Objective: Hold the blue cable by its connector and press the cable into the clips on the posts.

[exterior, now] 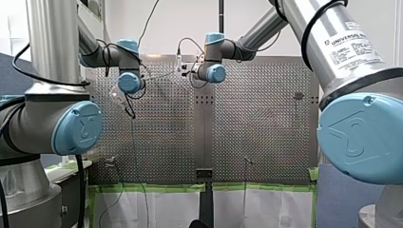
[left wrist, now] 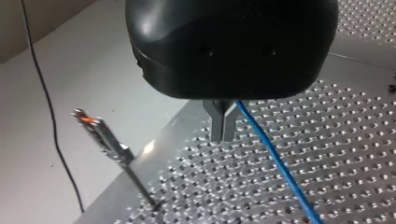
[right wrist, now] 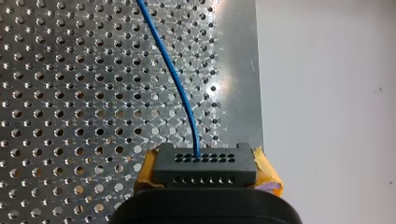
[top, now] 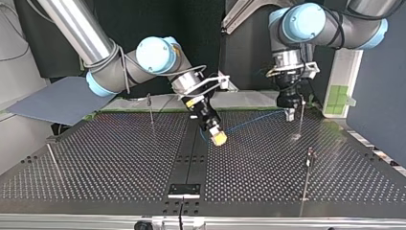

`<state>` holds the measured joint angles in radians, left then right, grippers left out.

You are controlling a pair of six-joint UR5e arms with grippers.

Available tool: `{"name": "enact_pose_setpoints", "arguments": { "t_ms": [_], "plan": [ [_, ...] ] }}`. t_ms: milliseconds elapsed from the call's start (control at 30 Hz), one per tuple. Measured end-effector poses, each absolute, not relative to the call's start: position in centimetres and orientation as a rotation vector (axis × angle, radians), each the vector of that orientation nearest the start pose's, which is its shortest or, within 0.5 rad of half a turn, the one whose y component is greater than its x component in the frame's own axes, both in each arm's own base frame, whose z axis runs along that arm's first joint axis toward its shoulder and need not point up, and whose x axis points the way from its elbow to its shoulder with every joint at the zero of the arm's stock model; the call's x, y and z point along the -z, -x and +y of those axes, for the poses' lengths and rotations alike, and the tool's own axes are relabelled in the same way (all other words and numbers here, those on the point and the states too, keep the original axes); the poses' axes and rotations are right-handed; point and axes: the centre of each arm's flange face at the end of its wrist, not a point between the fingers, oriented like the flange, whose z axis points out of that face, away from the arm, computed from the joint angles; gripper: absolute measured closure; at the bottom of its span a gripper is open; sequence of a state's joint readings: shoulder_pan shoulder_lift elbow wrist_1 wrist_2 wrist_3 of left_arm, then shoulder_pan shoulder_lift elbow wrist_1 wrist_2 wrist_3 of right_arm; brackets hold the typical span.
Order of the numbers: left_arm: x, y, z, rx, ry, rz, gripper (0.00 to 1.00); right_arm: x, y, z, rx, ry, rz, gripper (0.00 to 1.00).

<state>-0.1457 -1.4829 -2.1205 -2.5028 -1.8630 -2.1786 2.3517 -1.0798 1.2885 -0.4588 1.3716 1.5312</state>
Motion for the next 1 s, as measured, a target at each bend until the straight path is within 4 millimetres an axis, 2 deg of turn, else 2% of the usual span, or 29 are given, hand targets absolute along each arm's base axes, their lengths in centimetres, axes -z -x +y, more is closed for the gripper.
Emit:
{"name": "enact_pose_setpoints", "arguments": {
  "t_ms": [600,800,1000],
  "plan": [
    [-38.4,-37.5,-14.2,0.302,0.671,1.228,0.99,-38.2,-60.7,-38.9,-2.027,-1.617,-0.396,1.0],
    [-39.4,-38.2,-13.8,0.292,0.675,1.196,0.99,-38.8,-60.9,-38.9,-2.039,-1.603,-0.382,1.0],
    [-38.7,-39.9,-14.0,0.287,0.634,1.229,0.99,-40.1,-61.3,-38.7,-2.058,-1.581,-0.363,1.0]
  ]
}}
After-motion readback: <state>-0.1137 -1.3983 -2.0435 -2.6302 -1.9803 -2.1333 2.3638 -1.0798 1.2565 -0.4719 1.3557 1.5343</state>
